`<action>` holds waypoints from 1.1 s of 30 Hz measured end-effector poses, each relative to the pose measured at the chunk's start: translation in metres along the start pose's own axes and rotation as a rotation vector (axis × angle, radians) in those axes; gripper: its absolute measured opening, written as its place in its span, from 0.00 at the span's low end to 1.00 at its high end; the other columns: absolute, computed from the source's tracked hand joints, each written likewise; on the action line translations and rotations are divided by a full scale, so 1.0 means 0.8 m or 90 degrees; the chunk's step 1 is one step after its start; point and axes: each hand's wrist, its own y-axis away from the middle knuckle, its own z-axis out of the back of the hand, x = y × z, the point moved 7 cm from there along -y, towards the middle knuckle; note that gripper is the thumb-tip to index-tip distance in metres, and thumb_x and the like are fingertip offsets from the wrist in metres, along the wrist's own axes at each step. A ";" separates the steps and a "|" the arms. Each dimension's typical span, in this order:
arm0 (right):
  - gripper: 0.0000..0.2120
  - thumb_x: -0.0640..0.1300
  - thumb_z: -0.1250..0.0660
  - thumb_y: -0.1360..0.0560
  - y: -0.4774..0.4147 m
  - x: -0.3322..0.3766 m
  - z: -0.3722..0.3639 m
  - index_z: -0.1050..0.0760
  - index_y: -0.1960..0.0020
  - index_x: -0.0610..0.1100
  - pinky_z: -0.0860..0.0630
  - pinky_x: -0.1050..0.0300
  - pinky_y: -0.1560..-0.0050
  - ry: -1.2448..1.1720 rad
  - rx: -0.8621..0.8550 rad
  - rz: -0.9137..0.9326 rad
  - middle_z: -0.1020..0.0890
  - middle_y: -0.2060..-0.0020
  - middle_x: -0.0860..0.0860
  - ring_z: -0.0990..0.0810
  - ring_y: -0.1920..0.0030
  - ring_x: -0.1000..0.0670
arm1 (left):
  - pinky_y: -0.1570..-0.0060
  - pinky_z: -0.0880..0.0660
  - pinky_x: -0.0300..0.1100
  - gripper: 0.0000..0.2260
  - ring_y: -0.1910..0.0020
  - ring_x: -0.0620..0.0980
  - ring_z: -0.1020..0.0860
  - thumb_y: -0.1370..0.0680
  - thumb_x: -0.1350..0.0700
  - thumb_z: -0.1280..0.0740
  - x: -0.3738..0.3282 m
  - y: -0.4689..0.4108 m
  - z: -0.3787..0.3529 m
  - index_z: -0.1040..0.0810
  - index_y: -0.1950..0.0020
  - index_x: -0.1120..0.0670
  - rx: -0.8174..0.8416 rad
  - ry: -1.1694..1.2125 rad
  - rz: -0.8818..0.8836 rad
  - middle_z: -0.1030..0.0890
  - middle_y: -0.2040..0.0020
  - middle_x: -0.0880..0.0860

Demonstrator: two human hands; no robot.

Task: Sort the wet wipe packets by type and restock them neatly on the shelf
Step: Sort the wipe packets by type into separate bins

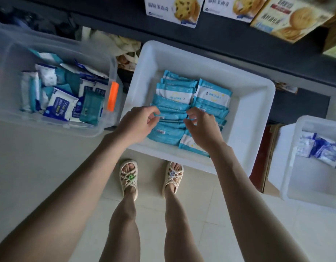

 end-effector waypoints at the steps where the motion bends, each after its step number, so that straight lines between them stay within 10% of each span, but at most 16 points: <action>1: 0.14 0.44 0.38 0.21 0.001 0.022 0.003 0.25 0.38 0.41 0.25 0.45 0.44 -0.012 -0.019 0.015 0.19 0.43 0.44 0.21 0.43 0.42 | 0.53 0.23 0.48 0.07 0.56 0.53 0.20 0.22 0.58 0.34 0.001 0.007 0.021 0.21 0.46 0.58 -0.027 0.018 -0.009 0.17 0.54 0.55; 15: 0.05 0.38 0.36 0.23 -0.029 0.308 -0.191 0.21 0.52 0.41 0.22 0.51 0.51 -0.145 -0.063 0.017 0.16 0.57 0.45 0.17 0.55 0.45 | 0.58 0.25 0.43 0.02 0.63 0.49 0.21 0.23 0.61 0.33 0.265 0.090 0.240 0.21 0.53 0.58 -0.136 0.105 0.108 0.19 0.62 0.51; 24: 0.07 0.36 0.37 0.23 -0.090 0.325 -0.325 0.21 0.50 0.38 0.31 0.66 0.58 -0.225 -0.020 -0.155 0.16 0.55 0.43 0.18 0.53 0.47 | 0.51 0.23 0.48 0.06 0.55 0.56 0.19 0.24 0.62 0.32 0.417 0.068 0.233 0.22 0.48 0.61 -0.072 0.147 0.232 0.19 0.55 0.55; 33: 0.17 0.41 0.32 0.25 -0.168 0.304 -0.424 0.28 0.39 0.34 0.30 0.57 0.57 -0.290 0.086 -0.309 0.18 0.49 0.41 0.21 0.48 0.43 | 0.49 0.24 0.50 0.17 0.49 0.55 0.21 0.25 0.55 0.29 0.490 -0.024 0.177 0.30 0.42 0.60 0.078 0.124 0.332 0.20 0.45 0.57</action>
